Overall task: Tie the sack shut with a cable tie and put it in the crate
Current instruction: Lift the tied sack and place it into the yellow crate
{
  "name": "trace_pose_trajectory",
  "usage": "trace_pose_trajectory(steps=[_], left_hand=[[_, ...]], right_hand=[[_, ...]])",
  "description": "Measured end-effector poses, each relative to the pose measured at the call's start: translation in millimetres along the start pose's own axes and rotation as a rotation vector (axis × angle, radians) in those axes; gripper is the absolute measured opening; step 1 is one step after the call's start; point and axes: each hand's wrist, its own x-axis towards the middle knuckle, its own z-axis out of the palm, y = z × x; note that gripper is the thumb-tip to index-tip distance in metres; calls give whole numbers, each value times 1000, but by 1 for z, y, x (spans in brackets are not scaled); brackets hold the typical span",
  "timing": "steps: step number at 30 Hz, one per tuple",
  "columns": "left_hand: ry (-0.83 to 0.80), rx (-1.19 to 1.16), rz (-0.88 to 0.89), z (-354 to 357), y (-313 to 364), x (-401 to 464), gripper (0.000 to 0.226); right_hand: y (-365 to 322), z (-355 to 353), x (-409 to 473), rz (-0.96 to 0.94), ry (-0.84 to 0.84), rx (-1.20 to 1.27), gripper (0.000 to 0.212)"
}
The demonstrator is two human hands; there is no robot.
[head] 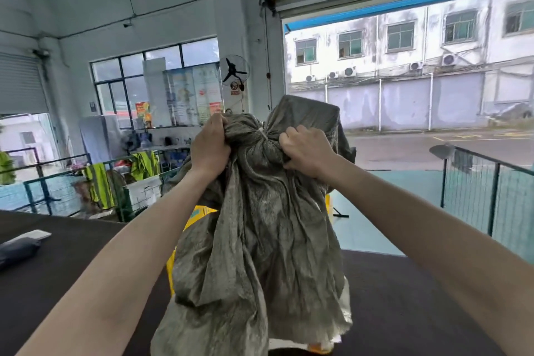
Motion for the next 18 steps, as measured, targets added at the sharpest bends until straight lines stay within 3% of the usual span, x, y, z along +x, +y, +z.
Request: trace_pose_trajectory(steps=[9, 14, 18], left_hand=[[-126, -22, -64, 46, -83, 1, 27], [-251, -66, -64, 88, -108, 4, 31], [-258, -61, -81, 118, -112, 5, 36]], right_hand=[[-49, 67, 64, 22, -94, 90, 57], [-53, 108, 72, 53, -152, 107, 57], [-52, 136, 74, 84, -164, 124, 60]])
